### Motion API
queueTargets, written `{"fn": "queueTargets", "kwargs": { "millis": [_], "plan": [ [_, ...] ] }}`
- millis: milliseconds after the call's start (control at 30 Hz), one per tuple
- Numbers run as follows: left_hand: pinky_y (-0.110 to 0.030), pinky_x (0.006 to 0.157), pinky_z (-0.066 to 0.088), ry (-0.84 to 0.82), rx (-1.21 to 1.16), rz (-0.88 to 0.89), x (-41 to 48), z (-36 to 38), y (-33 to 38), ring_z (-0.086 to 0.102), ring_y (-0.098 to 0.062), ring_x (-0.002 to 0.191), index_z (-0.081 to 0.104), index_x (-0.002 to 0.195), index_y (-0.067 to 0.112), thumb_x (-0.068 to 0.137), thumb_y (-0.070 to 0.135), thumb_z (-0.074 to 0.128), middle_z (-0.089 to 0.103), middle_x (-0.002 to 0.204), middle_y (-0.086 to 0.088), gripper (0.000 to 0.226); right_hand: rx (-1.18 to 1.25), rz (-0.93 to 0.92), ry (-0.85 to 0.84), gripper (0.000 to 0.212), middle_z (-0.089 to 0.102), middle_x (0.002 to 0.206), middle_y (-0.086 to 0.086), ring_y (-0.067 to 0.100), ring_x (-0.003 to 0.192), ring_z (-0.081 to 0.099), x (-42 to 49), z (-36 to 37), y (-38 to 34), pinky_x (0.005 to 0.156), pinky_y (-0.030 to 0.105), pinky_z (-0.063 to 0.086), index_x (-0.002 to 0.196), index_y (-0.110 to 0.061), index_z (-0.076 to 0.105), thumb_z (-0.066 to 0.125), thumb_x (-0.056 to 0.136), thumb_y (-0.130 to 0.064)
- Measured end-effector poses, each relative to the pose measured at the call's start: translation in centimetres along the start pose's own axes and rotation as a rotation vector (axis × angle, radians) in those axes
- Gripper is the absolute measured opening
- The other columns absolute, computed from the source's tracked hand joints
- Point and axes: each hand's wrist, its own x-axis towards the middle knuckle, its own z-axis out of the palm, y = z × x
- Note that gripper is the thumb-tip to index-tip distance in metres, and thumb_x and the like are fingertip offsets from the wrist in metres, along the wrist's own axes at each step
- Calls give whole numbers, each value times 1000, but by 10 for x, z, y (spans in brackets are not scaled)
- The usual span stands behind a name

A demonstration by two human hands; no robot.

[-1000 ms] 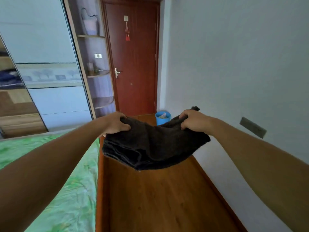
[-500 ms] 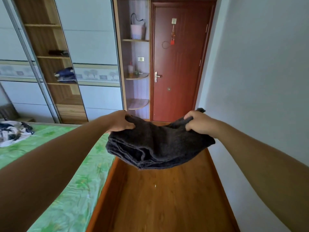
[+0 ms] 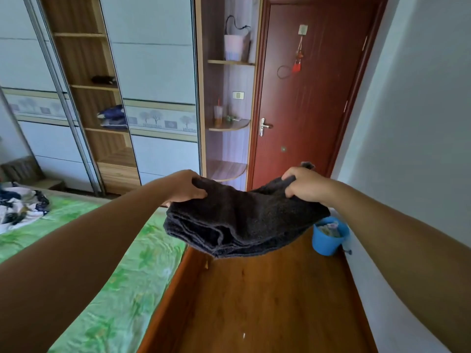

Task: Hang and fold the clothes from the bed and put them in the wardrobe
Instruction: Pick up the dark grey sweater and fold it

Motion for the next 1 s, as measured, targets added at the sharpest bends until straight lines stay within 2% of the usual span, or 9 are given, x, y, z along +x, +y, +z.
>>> {"fn": "queueTargets", "kwargs": {
  "millis": [67, 167, 300, 433, 567, 600, 733, 833, 1000],
  "plan": [
    [-31, 78, 47, 3, 19, -10, 41, -11, -1, 61, -20, 86, 64, 121, 20, 88, 31, 72, 64, 105, -4, 36, 1, -14, -12, 34, 61, 101, 26, 25, 82, 52, 47, -7, -2, 76, 40, 46, 119, -4, 62, 61, 85, -5],
    [-31, 79, 46, 6, 46, -32, 99, -22, -2, 58, -15, 83, 62, 126, 20, 89, 33, 71, 60, 100, 1, 40, 13, -36, -33, 25, 61, 103, 14, 20, 80, 54, 114, -16, -2, 67, 34, 40, 110, -17, 63, 63, 86, -8],
    [-35, 87, 50, 18, 87, -89, 177, -28, -8, 58, -25, 99, 58, 132, 16, 89, 37, 71, 58, 111, -4, 50, 22, -69, -69, 25, 60, 103, 11, 21, 85, 57, 210, -21, 4, 68, 33, 41, 108, -22, 61, 63, 85, -11],
    [-32, 78, 47, 44, 84, -149, 256, -28, -16, 57, -20, 89, 58, 132, 17, 90, 37, 70, 57, 107, -2, 49, 12, -127, -112, 28, 60, 101, 4, 25, 89, 59, 310, -24, 11, 68, 36, 46, 107, -31, 58, 63, 83, -17],
    [-33, 81, 47, 107, 78, -229, 332, -31, -20, 56, -23, 95, 55, 135, 18, 90, 40, 69, 55, 110, -2, 52, -26, -234, -148, 35, 59, 104, 20, 31, 89, 60, 421, -36, 10, 69, 36, 41, 117, -14, 61, 64, 82, -14],
    [-35, 84, 49, 126, 67, -254, 348, -34, -22, 58, -24, 99, 55, 135, 18, 90, 41, 69, 57, 112, -3, 53, -37, -267, -160, 36, 59, 103, 19, 28, 86, 59, 447, -41, 6, 68, 36, 39, 118, -12, 60, 64, 82, -14],
    [-44, 97, 52, 190, 73, -356, 405, -52, -28, 59, -28, 108, 55, 136, 18, 87, 45, 70, 59, 126, -8, 58, -58, -359, -229, 33, 55, 102, 2, 21, 89, 55, 541, -57, -18, 64, 35, 39, 117, -28, 53, 65, 88, -18],
    [-39, 93, 50, 234, 94, -419, 441, -67, -39, 59, -28, 108, 56, 136, 18, 85, 46, 71, 59, 125, -8, 60, -60, -409, -297, 30, 54, 105, 4, 22, 92, 54, 600, -57, -38, 64, 35, 38, 117, -28, 53, 64, 91, -17],
    [-33, 83, 50, 270, 62, -504, 501, -89, -71, 62, -24, 96, 62, 124, 20, 83, 43, 73, 63, 111, -4, 49, -76, -522, -346, 33, 54, 107, 5, 26, 98, 54, 685, -42, -74, 68, 35, 39, 118, -26, 53, 66, 89, -16]
  ]
}}
